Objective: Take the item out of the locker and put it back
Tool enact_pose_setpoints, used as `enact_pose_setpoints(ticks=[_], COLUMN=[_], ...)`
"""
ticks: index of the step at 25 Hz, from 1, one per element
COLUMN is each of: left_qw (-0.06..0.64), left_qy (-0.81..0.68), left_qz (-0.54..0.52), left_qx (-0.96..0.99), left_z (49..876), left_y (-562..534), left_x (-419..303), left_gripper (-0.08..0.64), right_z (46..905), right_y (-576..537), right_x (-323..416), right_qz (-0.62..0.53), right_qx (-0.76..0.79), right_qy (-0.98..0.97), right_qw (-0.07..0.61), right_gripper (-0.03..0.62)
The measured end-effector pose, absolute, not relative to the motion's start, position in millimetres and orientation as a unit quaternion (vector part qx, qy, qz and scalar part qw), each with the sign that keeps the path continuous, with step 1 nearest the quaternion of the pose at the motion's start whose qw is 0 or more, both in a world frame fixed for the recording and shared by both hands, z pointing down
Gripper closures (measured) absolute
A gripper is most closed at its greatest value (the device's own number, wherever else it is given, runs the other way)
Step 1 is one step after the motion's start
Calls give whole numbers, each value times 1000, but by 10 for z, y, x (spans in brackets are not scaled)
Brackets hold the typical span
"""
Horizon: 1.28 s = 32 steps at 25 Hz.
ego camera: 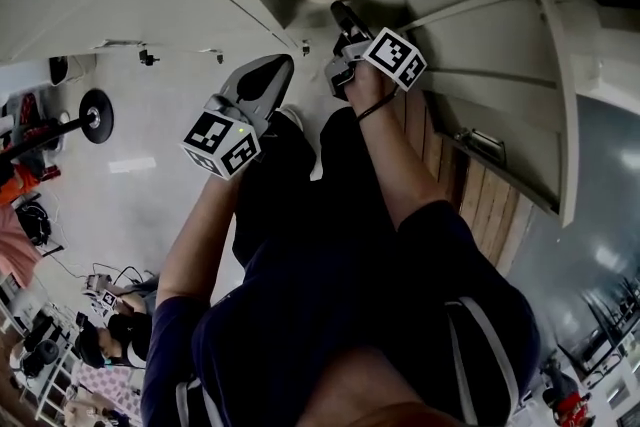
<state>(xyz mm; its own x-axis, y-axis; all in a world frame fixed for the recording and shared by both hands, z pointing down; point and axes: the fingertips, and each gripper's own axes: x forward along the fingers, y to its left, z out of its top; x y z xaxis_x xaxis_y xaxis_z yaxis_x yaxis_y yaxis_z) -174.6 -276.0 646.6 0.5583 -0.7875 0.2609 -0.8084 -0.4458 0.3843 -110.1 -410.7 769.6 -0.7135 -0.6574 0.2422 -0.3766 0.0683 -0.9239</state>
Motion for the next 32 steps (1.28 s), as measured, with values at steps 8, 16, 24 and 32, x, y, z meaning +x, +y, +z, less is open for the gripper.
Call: enact_pose_setpoints(ticks=[8,16,24,32], left_qw=[234,231,235,246], left_qy=[-463,-453,-451,-455], left_qz=[22,22,19,26], left_qx=[855,861,861,855], left_z=[6500,6554,6600,6552], left_y=[-2836,-2914,-2925,-2843], left_x=[-1765,-1767,-1839,-1881], left_gripper=[557,557,557,557], right_z=[7801,7756,7671,7585], right_y=[-4250,-4350,-4448,-4566], right_x=[-1087,-1085,-1121,-1122], right_qz=[-612,-596,-591,-596], right_qx=[-382,-394,-390,-389], right_qy=[677,682,680,662], right_qw=[145,154,192,233], right_gripper=[462,487,531,558])
